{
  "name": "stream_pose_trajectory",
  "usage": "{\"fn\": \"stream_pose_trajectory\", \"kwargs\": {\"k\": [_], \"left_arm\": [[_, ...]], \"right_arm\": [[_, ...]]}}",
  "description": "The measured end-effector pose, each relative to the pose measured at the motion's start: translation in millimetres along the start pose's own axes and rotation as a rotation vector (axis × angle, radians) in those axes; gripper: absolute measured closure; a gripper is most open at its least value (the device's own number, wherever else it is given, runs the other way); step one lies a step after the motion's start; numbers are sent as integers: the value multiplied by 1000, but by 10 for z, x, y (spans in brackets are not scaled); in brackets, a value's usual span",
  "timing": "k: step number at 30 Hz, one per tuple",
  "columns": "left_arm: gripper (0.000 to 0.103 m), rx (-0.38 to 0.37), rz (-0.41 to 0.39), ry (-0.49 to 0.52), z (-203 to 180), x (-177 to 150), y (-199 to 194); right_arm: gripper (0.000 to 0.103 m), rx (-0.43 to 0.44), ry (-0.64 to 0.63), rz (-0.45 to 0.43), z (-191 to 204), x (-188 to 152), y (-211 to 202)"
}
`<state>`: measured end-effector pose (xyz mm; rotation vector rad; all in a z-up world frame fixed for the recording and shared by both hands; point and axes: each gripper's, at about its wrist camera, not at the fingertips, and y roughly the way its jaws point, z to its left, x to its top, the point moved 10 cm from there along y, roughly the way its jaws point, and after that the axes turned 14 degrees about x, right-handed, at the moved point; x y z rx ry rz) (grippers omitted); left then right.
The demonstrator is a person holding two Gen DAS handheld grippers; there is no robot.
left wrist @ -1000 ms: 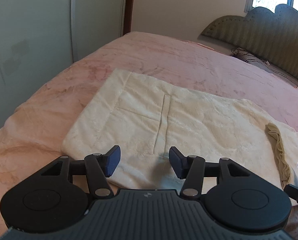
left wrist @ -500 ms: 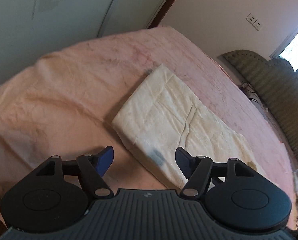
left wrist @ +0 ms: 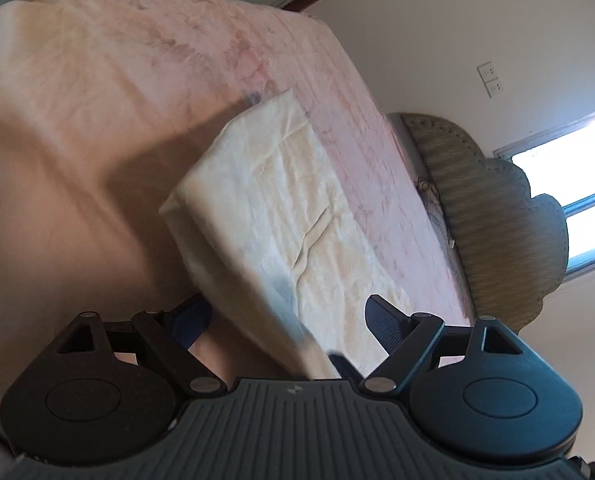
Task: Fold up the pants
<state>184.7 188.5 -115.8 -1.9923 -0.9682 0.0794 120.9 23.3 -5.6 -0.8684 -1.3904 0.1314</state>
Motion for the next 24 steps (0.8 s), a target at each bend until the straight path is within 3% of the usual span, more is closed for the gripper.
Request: {"fn": "stream_pose_trajectory", "kwargs": {"k": [3,4,7,10,11,12,15,17,21,24], "left_arm": [[21,18,-10,-40,-8,185,131],[22,27,-23,-45,-3,256,183],[28,57,-47,-69,31,397,272],[36,88,-79,-47,1,468,307],[45,114,-92,-27,-14,479,312],[57,155,-106,-1,-20,490,333],[77,241,-148,66,17,514,321],[88,261,-191,118,-47,500,257],[90,308,-329,279,-397,389,-6],[91,304,-420,411,-813,158,-262]], "right_arm": [[86,273,188,-58,-91,78,-183],[86,313,230,-113,-147,135,-275],[86,165,295,-120,-514,155,-299],[86,30,298,40,-775,-126,7],[86,29,308,108,-813,-259,139],[86,39,306,120,-830,-315,208],[85,75,352,53,-892,-215,122],[85,87,375,-4,-961,-115,60],[84,95,418,-22,-1141,27,283],[84,143,489,-113,-1219,130,265]]}}
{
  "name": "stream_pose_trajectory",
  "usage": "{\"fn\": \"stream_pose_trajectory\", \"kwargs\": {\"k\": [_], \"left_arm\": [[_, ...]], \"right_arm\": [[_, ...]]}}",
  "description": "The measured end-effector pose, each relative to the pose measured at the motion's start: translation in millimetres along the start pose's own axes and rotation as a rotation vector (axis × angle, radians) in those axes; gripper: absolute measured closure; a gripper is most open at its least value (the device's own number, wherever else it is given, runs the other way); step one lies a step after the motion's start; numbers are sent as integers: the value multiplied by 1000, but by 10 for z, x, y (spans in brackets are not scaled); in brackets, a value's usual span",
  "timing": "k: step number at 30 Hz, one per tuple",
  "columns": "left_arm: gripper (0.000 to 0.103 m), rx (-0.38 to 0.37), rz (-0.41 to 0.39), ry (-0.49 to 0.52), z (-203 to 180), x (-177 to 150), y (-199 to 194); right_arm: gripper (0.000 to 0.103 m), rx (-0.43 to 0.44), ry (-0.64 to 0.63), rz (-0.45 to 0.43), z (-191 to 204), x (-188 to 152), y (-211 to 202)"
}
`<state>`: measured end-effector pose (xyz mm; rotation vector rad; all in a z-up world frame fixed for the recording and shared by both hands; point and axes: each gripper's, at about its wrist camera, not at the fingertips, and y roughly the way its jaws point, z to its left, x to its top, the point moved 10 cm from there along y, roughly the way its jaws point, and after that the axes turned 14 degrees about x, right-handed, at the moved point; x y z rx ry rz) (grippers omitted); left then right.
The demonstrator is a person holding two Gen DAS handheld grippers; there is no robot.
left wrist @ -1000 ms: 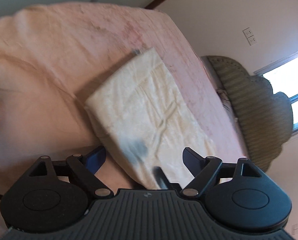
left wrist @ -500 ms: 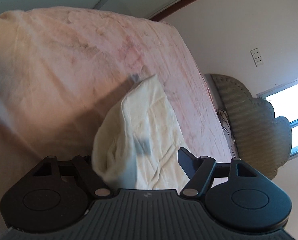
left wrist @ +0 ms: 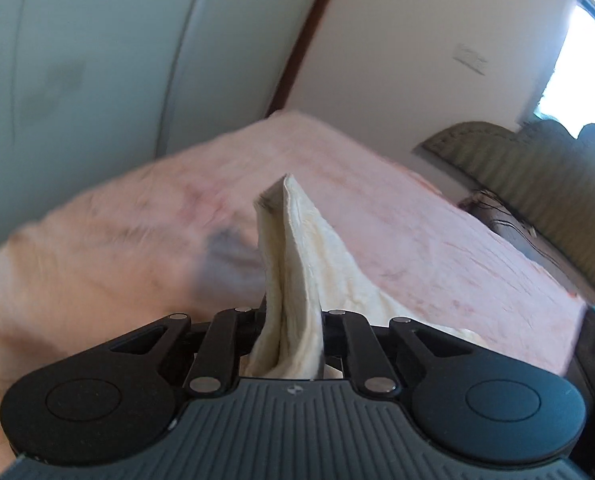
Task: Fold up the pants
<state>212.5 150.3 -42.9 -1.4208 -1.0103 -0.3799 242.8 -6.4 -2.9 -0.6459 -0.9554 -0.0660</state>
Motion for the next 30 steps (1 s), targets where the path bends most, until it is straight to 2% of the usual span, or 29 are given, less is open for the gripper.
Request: {"fn": "stream_pose_trajectory", "kwargs": {"k": [3,6,11,16,21,25,30], "left_arm": [[91,-17,-104,106,-425,-16,-423],[92,-78,-180,176,-934,-96,-775],[90,-216,-201,274,-1845,-396,-1136],[88,-347,-134,379,-2665,-889,-1259],[87,-417,-75,481,-3307,-1483,-1221],[87,-463,-33,517,-3646,-1831,-1150],[86,-464,-2,552,-3869,-2133,-1093]], "right_arm": [[84,19,0,-94,25,136,-253],[84,23,19,-191,-6,220,-690],[84,-58,24,-301,-203,119,-1573],[84,-176,67,-361,-592,-273,-2413],[84,-277,144,-357,-996,-781,-3011],[84,-340,189,-350,-1211,-1079,-3342],[84,-382,240,-326,-1409,-1377,-3545]]}}
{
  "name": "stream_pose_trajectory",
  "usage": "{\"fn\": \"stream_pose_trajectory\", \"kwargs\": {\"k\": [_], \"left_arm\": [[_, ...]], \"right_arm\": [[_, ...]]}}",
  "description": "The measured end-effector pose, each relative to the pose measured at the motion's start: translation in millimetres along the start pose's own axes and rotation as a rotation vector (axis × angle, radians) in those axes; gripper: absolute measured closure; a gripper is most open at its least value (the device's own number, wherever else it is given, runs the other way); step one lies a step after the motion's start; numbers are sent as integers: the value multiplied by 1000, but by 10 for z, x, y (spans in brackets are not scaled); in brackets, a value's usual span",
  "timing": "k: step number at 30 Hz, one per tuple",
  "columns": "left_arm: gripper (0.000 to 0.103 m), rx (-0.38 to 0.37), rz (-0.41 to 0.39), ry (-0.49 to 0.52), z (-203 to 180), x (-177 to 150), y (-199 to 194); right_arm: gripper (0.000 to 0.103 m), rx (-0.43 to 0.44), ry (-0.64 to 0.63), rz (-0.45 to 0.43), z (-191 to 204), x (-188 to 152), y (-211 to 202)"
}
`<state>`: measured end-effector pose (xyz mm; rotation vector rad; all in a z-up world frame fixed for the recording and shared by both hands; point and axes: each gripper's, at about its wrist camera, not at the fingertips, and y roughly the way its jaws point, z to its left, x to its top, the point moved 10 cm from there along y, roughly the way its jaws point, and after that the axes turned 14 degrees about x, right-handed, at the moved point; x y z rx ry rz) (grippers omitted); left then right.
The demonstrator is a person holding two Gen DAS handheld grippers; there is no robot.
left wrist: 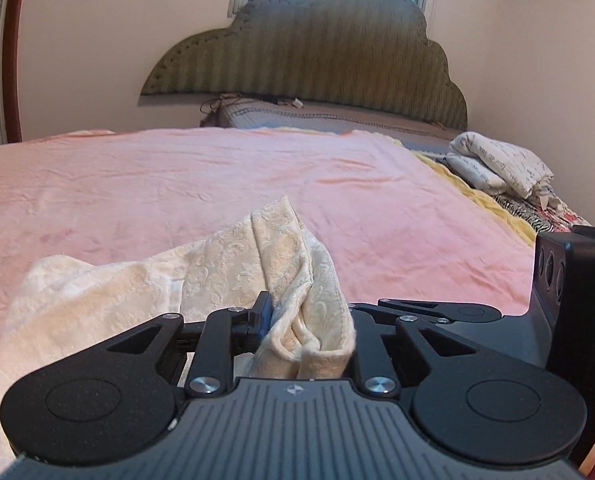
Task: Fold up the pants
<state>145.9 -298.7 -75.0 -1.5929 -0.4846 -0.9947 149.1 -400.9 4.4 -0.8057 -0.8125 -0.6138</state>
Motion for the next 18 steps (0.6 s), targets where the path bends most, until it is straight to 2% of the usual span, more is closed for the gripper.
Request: {"fn": "stream_pose_trajectory", "kwargs": {"k": [4,6,9,10,12,13,15,16,18], "left_arm": [[83,-28,45,23,-126,-94,74],[68,-88,85,36,-161,-181,87],[65,-137,132,16,-148,-256,124],[63,-147,129,20,-139,-257,112],[57,-180,129,7,-102,-221,59],[55,-222,125,-22,-63,-169,-9],[37,-297,82,-83,33,-28,-159],[33,-307,45,-102,103,60,-239],[28,-265,-27,-111,302,222,-370]], "right_arm": [[84,-16,48,10,-140,-137,-39],[84,-38,76,33,-202,-234,-78],[82,-121,95,47,-296,-371,-283],[77,-163,102,33,-347,-402,-411],[76,-237,136,-4,-453,-452,-664],[76,-285,160,-31,-522,-469,-809],[76,-371,195,-100,-574,-453,-1055],[76,-379,198,-132,-540,-424,-1124],[76,-356,189,-181,-394,-339,-1169]]}}
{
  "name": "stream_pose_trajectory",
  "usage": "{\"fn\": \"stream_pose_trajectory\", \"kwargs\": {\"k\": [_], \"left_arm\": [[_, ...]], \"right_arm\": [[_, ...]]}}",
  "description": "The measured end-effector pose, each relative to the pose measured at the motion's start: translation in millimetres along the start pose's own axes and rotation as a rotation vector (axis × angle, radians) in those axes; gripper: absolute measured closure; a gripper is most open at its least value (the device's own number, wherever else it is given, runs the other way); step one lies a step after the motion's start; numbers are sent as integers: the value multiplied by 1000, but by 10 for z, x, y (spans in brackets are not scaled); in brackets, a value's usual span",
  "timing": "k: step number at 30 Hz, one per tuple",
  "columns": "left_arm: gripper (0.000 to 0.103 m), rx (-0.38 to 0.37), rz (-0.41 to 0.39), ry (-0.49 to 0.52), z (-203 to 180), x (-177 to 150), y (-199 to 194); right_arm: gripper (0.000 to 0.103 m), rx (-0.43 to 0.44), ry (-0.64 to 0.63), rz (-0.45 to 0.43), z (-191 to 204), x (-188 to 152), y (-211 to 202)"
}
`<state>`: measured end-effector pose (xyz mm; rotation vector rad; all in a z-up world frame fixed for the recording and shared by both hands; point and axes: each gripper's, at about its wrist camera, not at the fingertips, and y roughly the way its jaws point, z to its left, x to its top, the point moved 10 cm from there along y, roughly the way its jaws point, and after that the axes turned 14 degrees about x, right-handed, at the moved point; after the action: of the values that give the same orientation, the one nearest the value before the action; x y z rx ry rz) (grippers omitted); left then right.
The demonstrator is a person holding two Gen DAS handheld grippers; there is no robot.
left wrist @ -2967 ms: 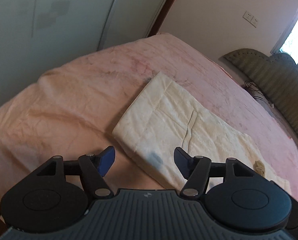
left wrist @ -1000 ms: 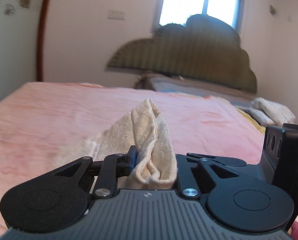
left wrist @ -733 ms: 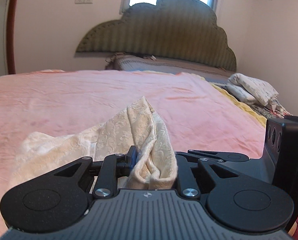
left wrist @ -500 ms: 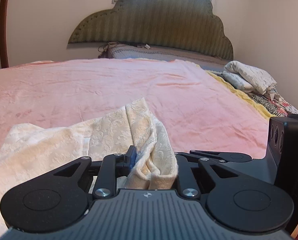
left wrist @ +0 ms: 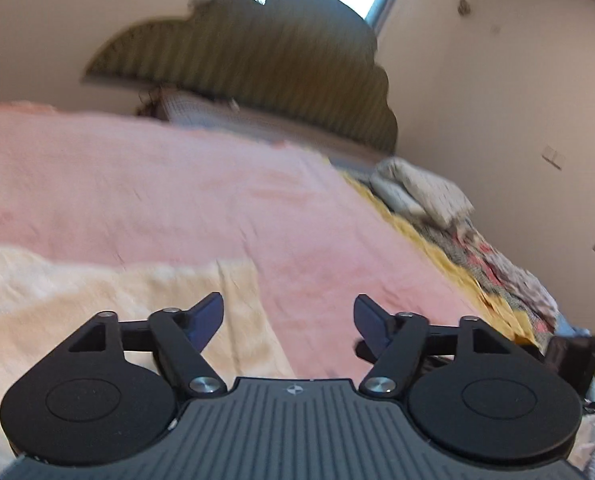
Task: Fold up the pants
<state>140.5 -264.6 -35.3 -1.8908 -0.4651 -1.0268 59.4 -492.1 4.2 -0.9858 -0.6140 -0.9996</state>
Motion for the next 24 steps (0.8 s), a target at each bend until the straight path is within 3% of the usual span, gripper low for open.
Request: {"fn": "stream_pose_trajectory", "kwargs": {"k": [3,7,11,14,15,17,18,19,24], "left_arm": [[27,129,-7,17,401,91,-153],[27,249,60,-43,1123,-54,-338],[27,307,111,-111,1689,-273,-539],[27,309,132,-148,1947,-389,-669],[27,303,128,-151,1966,-396,-685],[27,276,120,-119,1904,-394,-701],[27,270,117,-96,1846,-393,-703],[27,263,109,-69,1757,-416,-716],[27,231,90,96,1332,-538,-677]], "right_arm": [[76,68,-57,-15,335,49,-35],[76,232,-114,86,824,-133,62],[76,222,-89,162,891,-365,116],[76,301,-30,156,971,-411,-25],[73,319,-16,161,995,-442,-78],[56,307,-6,181,1000,-503,-104],[42,288,-9,185,975,-533,-109],[37,279,-5,187,963,-556,-101],[37,324,132,154,880,-580,9]]}}
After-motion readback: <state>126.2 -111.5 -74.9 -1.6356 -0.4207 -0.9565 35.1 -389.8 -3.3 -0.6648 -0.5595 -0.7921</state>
